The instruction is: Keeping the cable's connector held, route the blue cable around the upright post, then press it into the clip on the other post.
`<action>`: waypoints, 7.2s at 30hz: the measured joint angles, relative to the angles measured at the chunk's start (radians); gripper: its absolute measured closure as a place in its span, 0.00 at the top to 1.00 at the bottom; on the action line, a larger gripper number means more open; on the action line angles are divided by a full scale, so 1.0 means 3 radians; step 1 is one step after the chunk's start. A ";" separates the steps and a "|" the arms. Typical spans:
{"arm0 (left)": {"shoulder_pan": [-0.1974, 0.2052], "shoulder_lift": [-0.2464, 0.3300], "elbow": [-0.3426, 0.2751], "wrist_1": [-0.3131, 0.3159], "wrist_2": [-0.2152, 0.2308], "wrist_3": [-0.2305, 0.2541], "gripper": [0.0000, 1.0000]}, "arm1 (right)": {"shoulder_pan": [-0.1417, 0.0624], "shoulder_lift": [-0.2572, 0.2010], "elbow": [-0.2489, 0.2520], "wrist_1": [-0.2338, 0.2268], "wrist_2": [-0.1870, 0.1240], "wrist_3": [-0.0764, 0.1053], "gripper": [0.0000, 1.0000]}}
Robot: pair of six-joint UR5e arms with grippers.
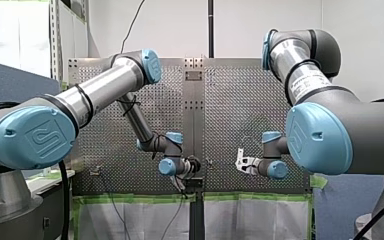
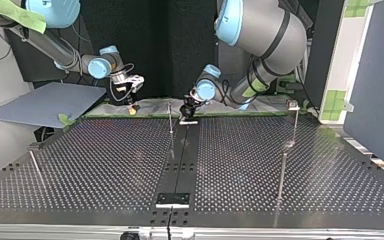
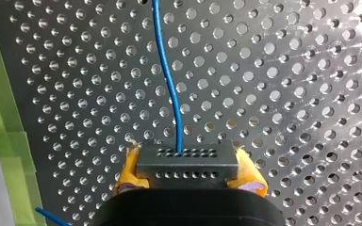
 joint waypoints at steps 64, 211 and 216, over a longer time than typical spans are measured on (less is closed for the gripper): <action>-0.0560 0.0795 -0.1292 0.0335 -0.0675 0.1618 1.00 | 0.0026 0.0000 0.0000 0.0095 0.0042 -0.0018 0.00; -0.0357 0.0687 -0.1079 -0.0081 -0.0465 0.2562 1.00 | 0.0018 0.0000 0.0000 0.0106 0.0050 -0.0016 0.00; -0.0364 0.0847 -0.1235 -0.0040 -0.0587 0.2460 1.00 | 0.0017 0.0000 0.0000 0.0112 0.0055 -0.0006 0.00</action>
